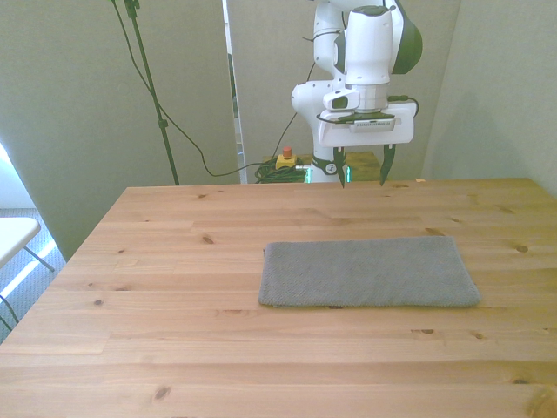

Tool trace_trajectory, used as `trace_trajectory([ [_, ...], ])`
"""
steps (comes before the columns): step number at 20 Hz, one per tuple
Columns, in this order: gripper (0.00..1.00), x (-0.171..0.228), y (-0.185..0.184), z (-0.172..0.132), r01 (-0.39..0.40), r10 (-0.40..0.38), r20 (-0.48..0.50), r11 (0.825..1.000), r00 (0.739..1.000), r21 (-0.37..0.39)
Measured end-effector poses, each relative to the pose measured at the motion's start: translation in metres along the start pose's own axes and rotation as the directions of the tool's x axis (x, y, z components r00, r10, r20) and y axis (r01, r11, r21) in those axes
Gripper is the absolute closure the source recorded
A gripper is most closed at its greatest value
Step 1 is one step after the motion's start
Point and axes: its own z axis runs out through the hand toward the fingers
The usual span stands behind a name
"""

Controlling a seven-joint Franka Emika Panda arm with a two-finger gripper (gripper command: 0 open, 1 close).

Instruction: Fold the towel

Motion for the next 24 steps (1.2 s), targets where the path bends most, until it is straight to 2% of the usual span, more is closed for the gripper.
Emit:
trace_trajectory([
  [4,0.0,0.0,-0.001,0.001,0.014,-0.014,-0.004,1.0,1.0,-0.003],
  [6,0.0,-0.006,-0.015,-0.003,0.038,-0.038,-0.024,0.999,0.999,0.001],
  [13,0.0,-0.036,-0.118,0.0,0.091,-0.099,-0.161,0.994,0.982,-0.054],
  [20,0.0,-0.04,-0.217,0.041,0.06,-0.096,-0.204,0.983,0.974,-0.175],
  [24,0.0,-0.044,-0.255,0.063,0.041,-0.091,-0.222,0.975,0.971,-0.219],
])
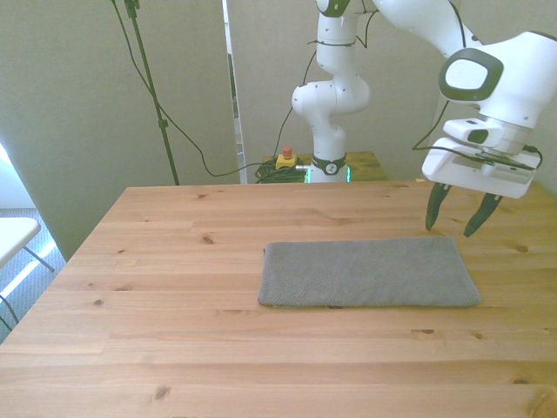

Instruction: Fold the towel

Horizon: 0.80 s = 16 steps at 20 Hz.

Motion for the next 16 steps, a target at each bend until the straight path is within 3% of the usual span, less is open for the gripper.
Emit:
trace_trajectory([
  [8,0.0,-0.018,-0.047,0.014,-0.037,0.034,-0.046,0.997,0.998,-0.074],
  [16,0.0,-0.019,-0.051,0.028,-0.024,0.008,-0.115,0.99,0.993,-0.14],
])
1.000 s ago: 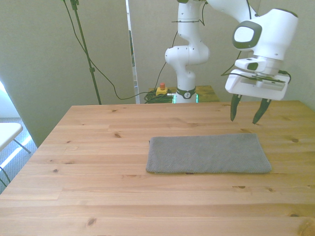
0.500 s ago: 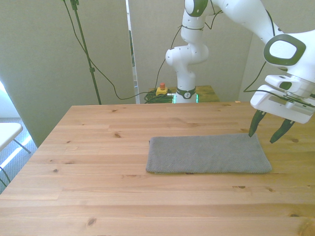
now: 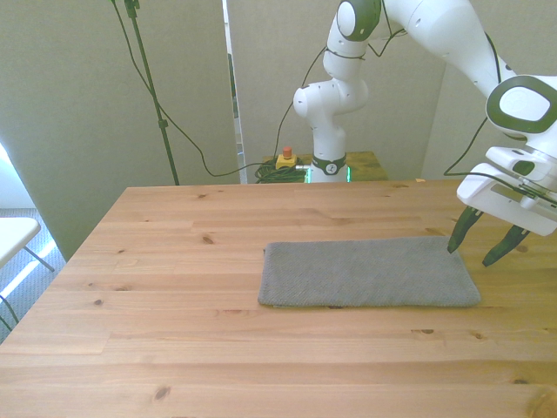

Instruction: Fold the towel

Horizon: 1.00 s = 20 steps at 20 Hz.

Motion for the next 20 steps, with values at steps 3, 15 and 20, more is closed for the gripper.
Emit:
trace_trajectory([
  [3,0.0,0.001,0.0,0.005,0.004,-0.004,-0.02,1.0,1.0,-0.014],
  [15,1.0,0.027,0.022,0.026,-0.037,0.036,-0.013,0.998,0.999,-0.051],
  [20,1.0,0.032,0.028,0.03,-0.043,0.043,-0.01,0.998,0.999,-0.037],
])
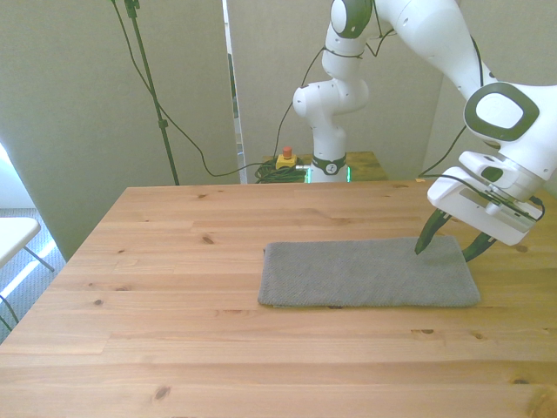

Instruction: Fold the towel

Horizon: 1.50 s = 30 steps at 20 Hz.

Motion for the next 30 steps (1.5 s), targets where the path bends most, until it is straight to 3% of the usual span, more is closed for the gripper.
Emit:
trace_trajectory([
  [18,1.0,0.002,0.012,0.008,0.0,-0.001,0.014,0.996,1.0,0.092],
  [30,1.0,0.058,0.078,-0.027,-0.058,0.049,0.052,0.978,0.997,0.201],
])
